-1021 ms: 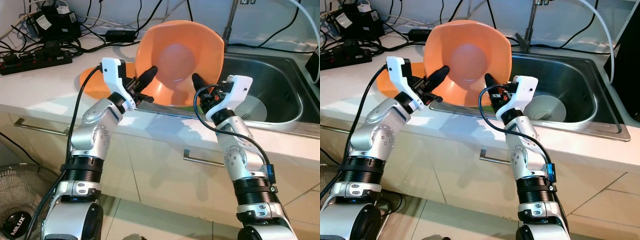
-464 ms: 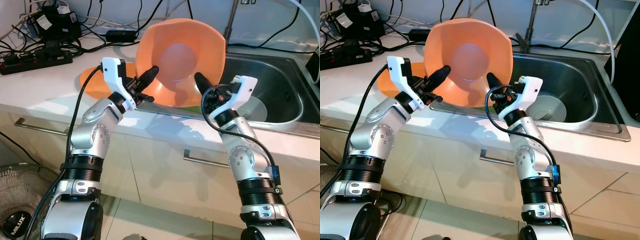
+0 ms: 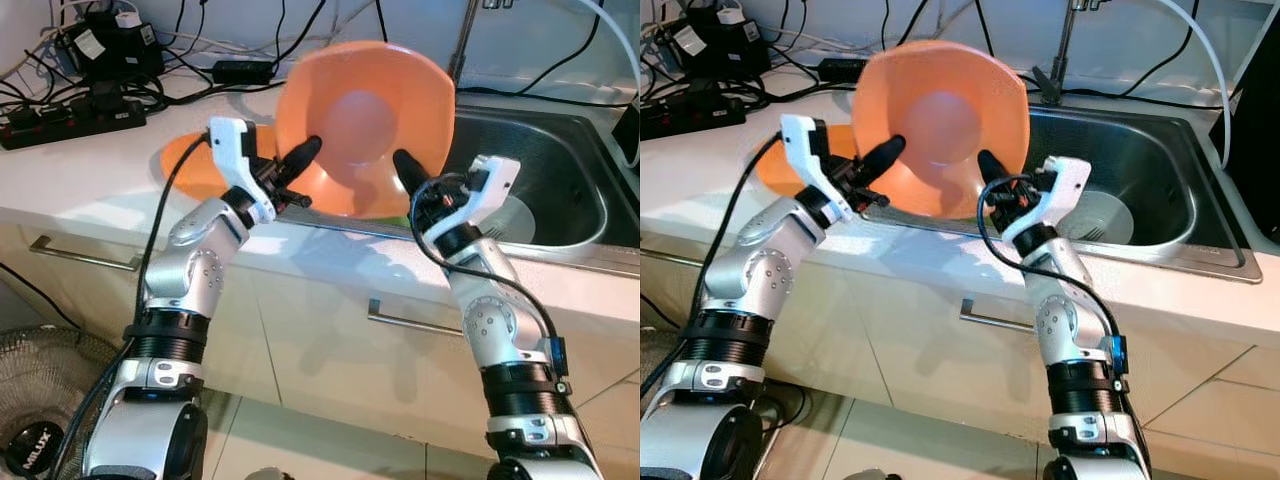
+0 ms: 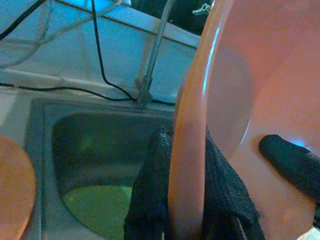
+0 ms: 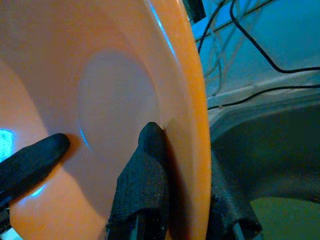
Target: Kitchen organization
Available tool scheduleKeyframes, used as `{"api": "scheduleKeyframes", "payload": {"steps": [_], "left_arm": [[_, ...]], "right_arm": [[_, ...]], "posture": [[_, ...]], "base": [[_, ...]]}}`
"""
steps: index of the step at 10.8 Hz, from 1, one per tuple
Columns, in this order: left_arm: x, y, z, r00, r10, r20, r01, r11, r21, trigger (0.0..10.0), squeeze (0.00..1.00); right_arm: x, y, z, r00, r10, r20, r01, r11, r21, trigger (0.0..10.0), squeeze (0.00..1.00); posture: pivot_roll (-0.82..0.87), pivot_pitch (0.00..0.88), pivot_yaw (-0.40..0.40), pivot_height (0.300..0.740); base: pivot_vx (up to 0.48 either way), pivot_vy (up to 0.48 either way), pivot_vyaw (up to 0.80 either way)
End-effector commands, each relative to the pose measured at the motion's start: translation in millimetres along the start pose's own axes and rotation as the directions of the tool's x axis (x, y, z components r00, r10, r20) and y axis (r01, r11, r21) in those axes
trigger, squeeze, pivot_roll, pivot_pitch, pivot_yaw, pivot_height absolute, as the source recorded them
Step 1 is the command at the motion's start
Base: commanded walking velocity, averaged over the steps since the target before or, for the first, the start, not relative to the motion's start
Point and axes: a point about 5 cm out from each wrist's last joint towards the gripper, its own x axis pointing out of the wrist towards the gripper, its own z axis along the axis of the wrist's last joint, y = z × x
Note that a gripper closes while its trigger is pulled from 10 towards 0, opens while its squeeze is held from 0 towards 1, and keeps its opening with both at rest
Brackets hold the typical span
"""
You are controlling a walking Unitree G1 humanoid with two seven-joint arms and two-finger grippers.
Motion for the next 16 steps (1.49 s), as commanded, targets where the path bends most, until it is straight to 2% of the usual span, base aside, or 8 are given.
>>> {"api": "scheduleKeyframes", "payload": {"steps": [1, 2, 3, 7, 8, 9, 12, 16], "left_arm": [[-2.0, 2.2, 10, 0.998, 0.041, 0.045, -0.044, 0.997, 0.068, 10.0, 1.0], [-2.0, 1.8, 8, 0.998, 0.044, 0.043, -0.046, 0.997, 0.056, 10.0, 1.0], [-2.0, 1.8, 8, 0.998, 0.047, 0.043, -0.049, 0.997, 0.056, 10.0, 1.0], [-4.2, 1.0, 5, 0.997, 0.063, 0.041, -0.065, 0.996, 0.055, 10.0, 1.0], [-4.7, 1.6, 3, 0.997, 0.072, 0.037, -0.074, 0.995, 0.06, 10.0, 0.95], [-5.5, 0.5, 1, 0.997, 0.071, 0.031, -0.072, 0.996, 0.054, 10.0, 0.0], [-6.9, -6.2, -6, 0.998, 0.068, 0.015, -0.069, 0.996, 0.053, 10.0, 0.0], [-19.6, -49.2, -52, 0.972, -0.04, -0.231, 0.071, 0.989, 0.126, 10.0, 0.0]], "right_arm": [[-6.2, -13.4, 8, 0.996, -0.089, 0.024, 0.09, 0.995, -0.03, 0.0, 0.0], [-5.4, -12.8, 7, 0.996, -0.093, 0.017, 0.093, 0.995, -0.031, 6.7, 0.0], [-4.3, -12.8, 7, 0.994, -0.103, 0.019, 0.104, 0.994, -0.029, 10.0, 0.0], [2.4, -15.3, 15, 0.983, -0.173, 0.069, 0.17, 0.984, 0.052, 10.0, 0.0], [4.7, -20.9, 22, 0.973, -0.211, 0.095, 0.203, 0.975, 0.09, 10.0, 0.0], [6.2, -27.6, 29, 0.959, -0.256, 0.119, 0.24, 0.962, 0.129, 10.0, 0.0], [10.3, -41.3, 39, 0.92, -0.36, 0.157, 0.345, 0.932, 0.115, 10.0, 0.0], [24.1, -58.8, 24, 0.915, -0.401, 0.04, 0.402, 0.899, -0.174, 10.0, 0.0]], "posture": [[0.14, 0.043, 0.046, 0.74], [0.14, 0.043, 0.045, 0.74], [0.14, 0.043, 0.044, 0.74], [0.14, 0.043, 0.041, 0.74], [0.15, 0.044, 0.04, 0.74], [0.15, 0.045, 0.039, 0.74], [0.15, 0.045, 0.037, 0.74], [0.18, 0.059, 0.025, 0.74]], "base": [[0.0, 0.0, 0.0], [0.0, 0.0, 0.0], [0.0, 0.0, 0.0], [0.0, 0.0, 0.0], [0.0, 0.0, 0.0], [0.0, 0.0, 0.0], [0.0, 0.0, 0.0], [0.0, 0.0, 0.0]]}}
